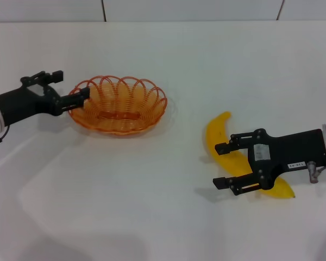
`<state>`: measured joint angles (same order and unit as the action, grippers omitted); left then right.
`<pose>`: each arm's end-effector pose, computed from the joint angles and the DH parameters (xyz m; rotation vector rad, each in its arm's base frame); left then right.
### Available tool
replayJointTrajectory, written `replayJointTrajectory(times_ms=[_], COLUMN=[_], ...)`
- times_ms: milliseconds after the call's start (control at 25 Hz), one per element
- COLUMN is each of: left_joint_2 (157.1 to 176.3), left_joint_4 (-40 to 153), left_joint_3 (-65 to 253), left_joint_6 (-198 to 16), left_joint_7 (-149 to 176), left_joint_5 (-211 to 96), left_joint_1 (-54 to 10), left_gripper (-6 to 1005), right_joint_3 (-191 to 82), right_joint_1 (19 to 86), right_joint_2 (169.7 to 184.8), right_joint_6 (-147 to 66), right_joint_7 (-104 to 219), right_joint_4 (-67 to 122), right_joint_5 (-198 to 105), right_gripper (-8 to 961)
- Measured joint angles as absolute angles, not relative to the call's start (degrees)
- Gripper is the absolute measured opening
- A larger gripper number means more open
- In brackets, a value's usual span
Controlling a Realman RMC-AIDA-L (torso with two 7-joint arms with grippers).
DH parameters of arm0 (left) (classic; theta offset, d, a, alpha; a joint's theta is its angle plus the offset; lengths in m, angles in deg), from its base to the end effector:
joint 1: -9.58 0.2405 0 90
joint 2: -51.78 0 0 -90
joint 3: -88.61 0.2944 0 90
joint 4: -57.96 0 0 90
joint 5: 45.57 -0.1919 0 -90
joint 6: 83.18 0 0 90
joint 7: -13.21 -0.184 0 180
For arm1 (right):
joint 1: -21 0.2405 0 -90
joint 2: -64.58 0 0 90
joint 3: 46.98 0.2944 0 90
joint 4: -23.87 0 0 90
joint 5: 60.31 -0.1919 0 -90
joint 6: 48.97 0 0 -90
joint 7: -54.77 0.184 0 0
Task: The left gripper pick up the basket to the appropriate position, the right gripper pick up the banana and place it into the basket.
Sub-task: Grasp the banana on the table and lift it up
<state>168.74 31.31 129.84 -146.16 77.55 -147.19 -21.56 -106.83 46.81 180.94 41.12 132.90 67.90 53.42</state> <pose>-0.3156 0.4042 -0.0426 -2.3363 -0.5961 -0.5043 0.2810 0.3067 -0.0688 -3.0062 0.4069 0.3926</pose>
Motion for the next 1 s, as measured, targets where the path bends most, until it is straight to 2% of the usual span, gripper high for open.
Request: replayJointTrajectory(times_ms=[640,1000], left_joint_2=[168.24,167.54], left_joint_4=[27.81,25.45], left_joint_3=[129.83,129.54], left_joint_6=[-156.99,-161.88], left_joint_7=[69.61,70.93], left_joint_5=[-144.39,-146.94], left_joint_1=[-10.61,-8.13], left_gripper=[865,865], right_joint_3=[-106.83,-106.56], right_joint_1=[47.07,46.64], right_joint_2=[180.98,181.37], right_joint_6=[41.12,40.84], right_joint_7=[132.96,133.07], right_joint_4=[67.91,70.0], right_joint_5=[52.96,50.62], right_gripper=[730,720])
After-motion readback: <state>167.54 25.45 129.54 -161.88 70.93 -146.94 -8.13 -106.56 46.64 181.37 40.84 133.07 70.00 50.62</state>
